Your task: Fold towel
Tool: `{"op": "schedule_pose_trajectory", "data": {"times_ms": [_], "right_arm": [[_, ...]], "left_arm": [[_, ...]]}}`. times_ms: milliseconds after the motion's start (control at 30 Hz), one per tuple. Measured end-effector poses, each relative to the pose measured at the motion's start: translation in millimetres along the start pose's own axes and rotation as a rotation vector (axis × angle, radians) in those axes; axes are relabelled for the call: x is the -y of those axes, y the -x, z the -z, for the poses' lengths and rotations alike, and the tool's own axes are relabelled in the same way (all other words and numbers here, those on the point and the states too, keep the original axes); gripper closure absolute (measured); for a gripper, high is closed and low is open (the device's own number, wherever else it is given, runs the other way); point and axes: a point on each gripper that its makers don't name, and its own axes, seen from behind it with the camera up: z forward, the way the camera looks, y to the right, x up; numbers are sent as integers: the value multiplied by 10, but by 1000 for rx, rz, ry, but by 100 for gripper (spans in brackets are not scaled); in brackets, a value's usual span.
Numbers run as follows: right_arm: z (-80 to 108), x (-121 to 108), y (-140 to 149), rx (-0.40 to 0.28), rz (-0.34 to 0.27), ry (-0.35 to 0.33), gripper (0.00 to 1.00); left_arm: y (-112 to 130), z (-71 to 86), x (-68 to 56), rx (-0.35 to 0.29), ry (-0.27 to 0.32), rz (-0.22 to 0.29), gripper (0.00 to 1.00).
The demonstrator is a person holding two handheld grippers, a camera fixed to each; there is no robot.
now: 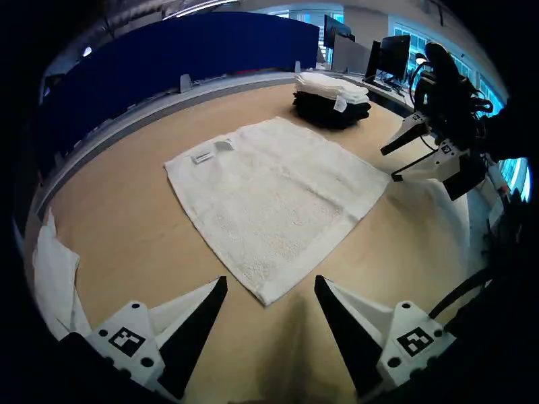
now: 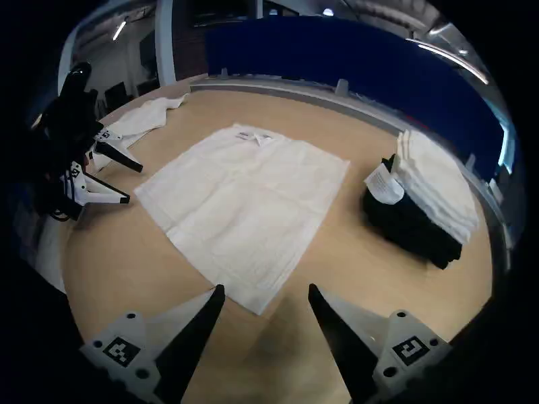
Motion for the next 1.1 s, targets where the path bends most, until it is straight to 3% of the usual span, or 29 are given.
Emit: {"op": "schedule_pose_trajectory", "data": {"times_ms": [133,300,433,600,733,867,1000,1100], "right_arm": [[-8,30,72,20,0,-14,19],[-29,64,125,38,-7,-27,33],[-45,83,146,45,-15,-32,44],[-53,112,193,57,-13,-38,46],[-62,129,215,58,-13,-37,58],[-64,131,207,57,-26,-36,58],[-68,115,206,58,-32,-26,68],[-70,108,205,59,-39,-26,70]], "left_arm": [[74,-27,0,37,3,-12,6],[167,-70,-6,79,0,-13,18],[142,-61,17,77,-13,3,29],[136,-70,57,76,-30,20,45],[136,-76,76,77,-37,20,48],[135,-80,78,76,-41,12,48],[136,-81,78,76,-43,8,61],[136,-83,75,78,-43,6,64]]}}
